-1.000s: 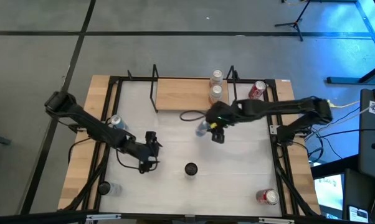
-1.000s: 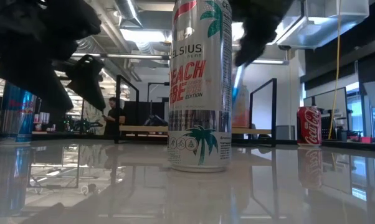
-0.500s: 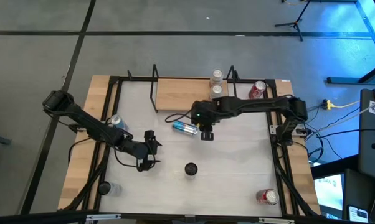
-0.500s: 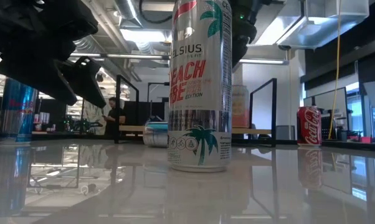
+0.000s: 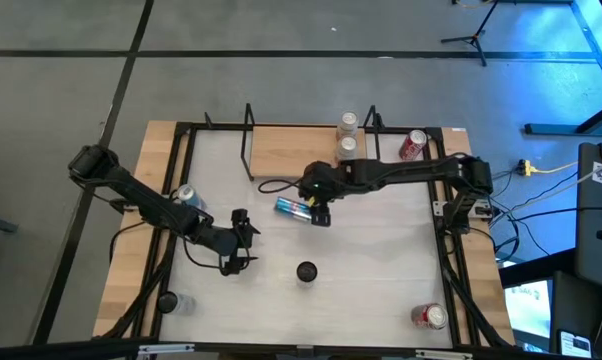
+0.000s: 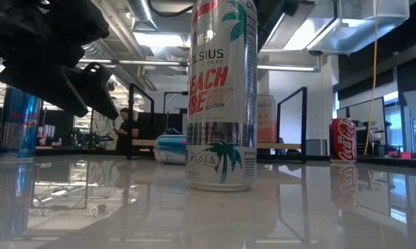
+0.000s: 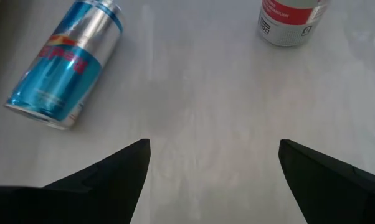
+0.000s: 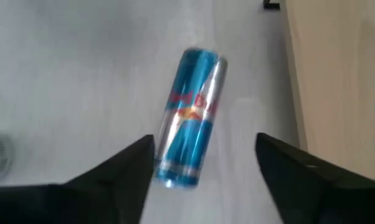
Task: Place canned beverage on shelf
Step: Put the right blue soda can on the shelf
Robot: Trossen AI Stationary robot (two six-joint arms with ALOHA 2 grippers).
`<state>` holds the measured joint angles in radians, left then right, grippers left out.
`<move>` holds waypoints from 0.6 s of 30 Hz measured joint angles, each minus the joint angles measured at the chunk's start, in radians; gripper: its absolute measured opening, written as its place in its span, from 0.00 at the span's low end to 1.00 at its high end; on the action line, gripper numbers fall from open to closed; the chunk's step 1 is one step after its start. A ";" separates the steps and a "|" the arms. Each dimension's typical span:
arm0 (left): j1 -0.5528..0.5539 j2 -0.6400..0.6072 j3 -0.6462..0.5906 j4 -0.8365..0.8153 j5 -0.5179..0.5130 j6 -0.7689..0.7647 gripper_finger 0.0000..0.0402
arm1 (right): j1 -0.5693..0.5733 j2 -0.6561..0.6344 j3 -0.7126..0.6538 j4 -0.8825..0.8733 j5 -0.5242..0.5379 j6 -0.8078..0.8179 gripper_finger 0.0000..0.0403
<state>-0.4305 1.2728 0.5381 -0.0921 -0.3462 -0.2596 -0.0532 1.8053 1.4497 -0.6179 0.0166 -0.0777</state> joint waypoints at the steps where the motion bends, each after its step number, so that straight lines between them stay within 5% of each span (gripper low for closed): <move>1: 0.000 0.000 0.000 0.000 0.000 0.000 0.86 | 0.000 0.000 -0.015 0.028 -0.001 0.003 0.72; 7: 0.000 0.000 0.000 0.000 -0.003 0.000 0.86 | -0.002 0.014 -0.093 0.143 -0.001 0.045 0.88; 18: 0.000 0.001 0.001 0.018 -0.005 0.000 0.86 | 0.000 0.142 -0.111 0.231 -0.062 0.050 0.91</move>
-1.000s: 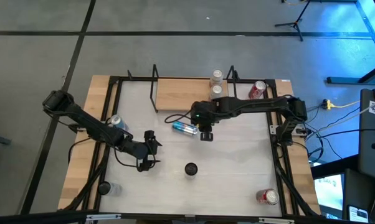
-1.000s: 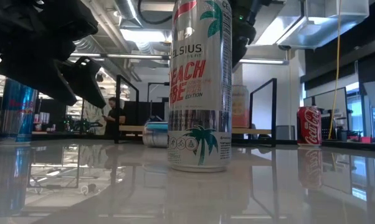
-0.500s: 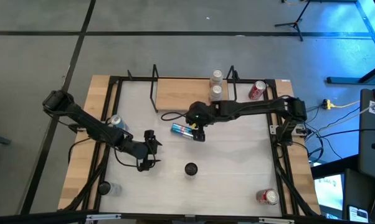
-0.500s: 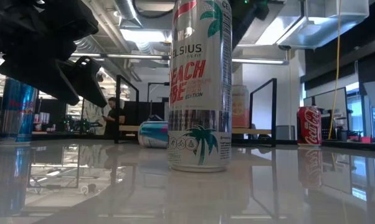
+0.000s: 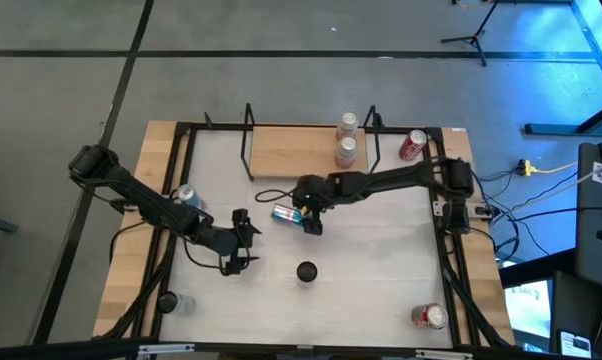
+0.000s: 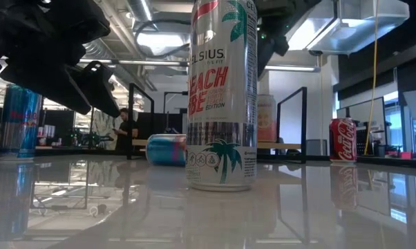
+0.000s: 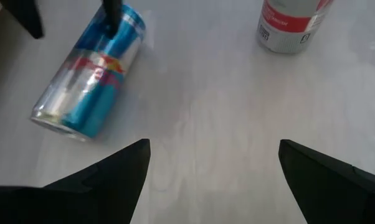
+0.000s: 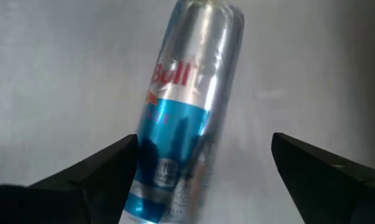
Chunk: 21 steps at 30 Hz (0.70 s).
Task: Place canned beverage on shelf
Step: Put the right blue soda can on the shelf
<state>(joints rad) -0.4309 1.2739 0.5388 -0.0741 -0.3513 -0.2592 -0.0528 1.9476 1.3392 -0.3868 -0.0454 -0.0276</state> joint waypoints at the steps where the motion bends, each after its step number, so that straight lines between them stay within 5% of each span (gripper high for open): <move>1: 0.000 0.000 0.000 0.003 -0.001 0.000 0.86 | 0.001 0.004 0.000 0.000 -0.006 0.001 0.91; 11: 0.000 0.000 0.000 0.003 -0.004 0.000 0.86 | 0.000 0.049 0.001 0.025 -0.027 0.005 0.87; 21: 0.000 0.000 0.000 0.028 -0.004 0.000 0.86 | 0.000 0.082 0.002 0.024 -0.027 -0.006 0.61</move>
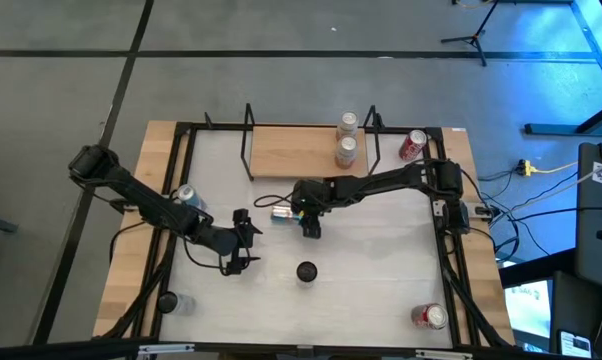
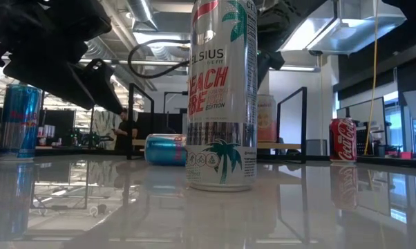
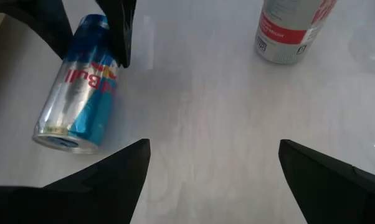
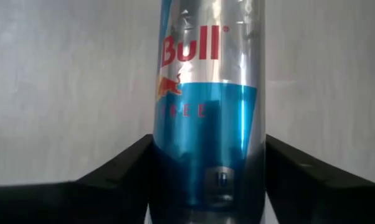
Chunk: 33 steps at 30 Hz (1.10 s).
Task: Place canned beverage on shelf
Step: Put the right blue soda can on the shelf
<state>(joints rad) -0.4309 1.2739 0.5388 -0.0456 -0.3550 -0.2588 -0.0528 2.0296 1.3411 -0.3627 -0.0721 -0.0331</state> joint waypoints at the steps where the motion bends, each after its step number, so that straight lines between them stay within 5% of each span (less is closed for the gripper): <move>1: 0.000 0.000 0.000 0.002 0.000 0.000 0.86 | 0.000 0.000 0.000 -0.004 0.001 -0.001 0.58; 19: -0.011 -0.001 -0.062 0.152 -0.131 0.027 0.86 | 0.087 -0.158 -0.052 -0.080 -0.004 -0.051 0.53; 33: 0.107 -0.001 -0.158 0.530 -0.140 0.020 0.86 | 0.087 -0.421 -0.528 0.578 0.025 0.061 0.55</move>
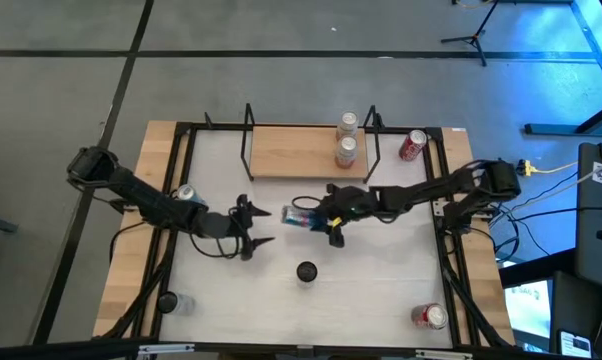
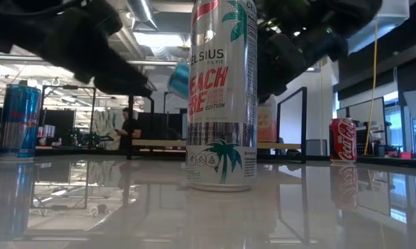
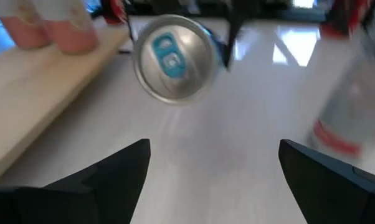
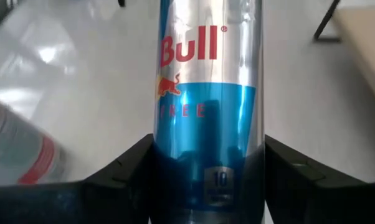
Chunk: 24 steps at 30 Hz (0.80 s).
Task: Place canned beverage on shelf
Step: Put the right blue soda can on the shelf
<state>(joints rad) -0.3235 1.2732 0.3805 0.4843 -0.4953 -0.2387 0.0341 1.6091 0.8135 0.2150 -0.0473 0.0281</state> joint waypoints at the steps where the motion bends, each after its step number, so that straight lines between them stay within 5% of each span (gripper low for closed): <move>1: 0.012 0.000 0.000 0.026 -0.001 -0.019 0.86 | 0.000 0.000 -0.021 0.051 0.009 0.014 0.55; 10: 0.101 0.000 0.000 0.180 0.050 -0.119 0.86 | 0.022 0.005 -0.071 0.245 0.108 -0.012 0.55; 24: 0.133 0.000 0.061 0.209 0.194 -0.032 0.86 | 0.086 0.005 -0.063 0.333 0.107 -0.037 0.55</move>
<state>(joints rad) -0.1909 1.2732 0.4415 0.6929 -0.3012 -0.2707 0.1197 1.6146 0.7504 0.5483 0.0600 -0.0085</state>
